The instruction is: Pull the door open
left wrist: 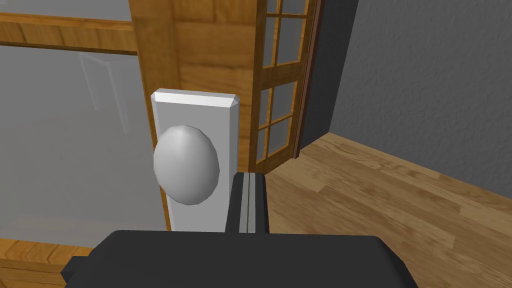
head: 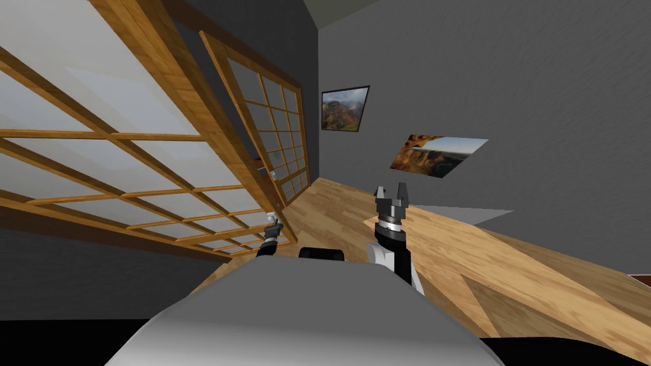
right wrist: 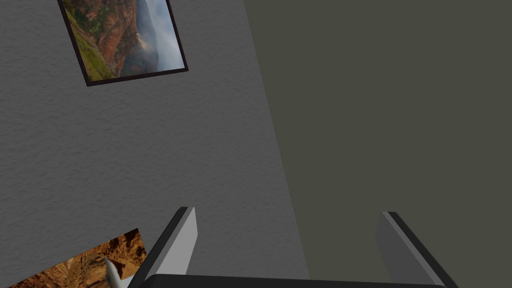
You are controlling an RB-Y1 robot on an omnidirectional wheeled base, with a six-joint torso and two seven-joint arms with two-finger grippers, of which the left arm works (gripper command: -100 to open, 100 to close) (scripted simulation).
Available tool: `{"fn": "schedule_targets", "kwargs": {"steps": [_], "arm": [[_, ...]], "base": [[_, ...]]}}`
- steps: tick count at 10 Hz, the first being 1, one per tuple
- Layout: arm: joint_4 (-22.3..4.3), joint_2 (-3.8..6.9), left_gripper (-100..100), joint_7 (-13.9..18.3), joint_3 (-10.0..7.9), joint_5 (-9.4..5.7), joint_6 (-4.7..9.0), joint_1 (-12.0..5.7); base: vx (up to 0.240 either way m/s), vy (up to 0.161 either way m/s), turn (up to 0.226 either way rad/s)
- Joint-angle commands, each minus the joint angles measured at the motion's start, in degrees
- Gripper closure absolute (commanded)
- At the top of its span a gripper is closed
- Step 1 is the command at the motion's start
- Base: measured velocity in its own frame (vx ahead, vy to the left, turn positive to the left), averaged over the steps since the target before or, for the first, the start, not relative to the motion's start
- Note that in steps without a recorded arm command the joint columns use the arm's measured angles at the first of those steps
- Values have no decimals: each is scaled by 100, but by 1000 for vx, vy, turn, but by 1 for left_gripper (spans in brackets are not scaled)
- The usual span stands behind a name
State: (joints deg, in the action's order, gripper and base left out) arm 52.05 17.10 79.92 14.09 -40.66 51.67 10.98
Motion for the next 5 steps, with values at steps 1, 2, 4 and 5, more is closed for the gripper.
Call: {"fn": "schedule_targets", "kwargs": {"steps": [1, 2, 4, 5], "arm": [[41, 66, -100, 34, 49, 28, 3, 36], [55, 89, -100, 45, 66, 38, 3, 48], [121, 195, -100, 99, 145, 83, 7, 105], [153, 246, -100, 125, 183, 104, 9, 132]], "base": [[-110, 8, -8], [-189, 1, -8], [-200, 25, -7], [-194, 16, -15]]}}
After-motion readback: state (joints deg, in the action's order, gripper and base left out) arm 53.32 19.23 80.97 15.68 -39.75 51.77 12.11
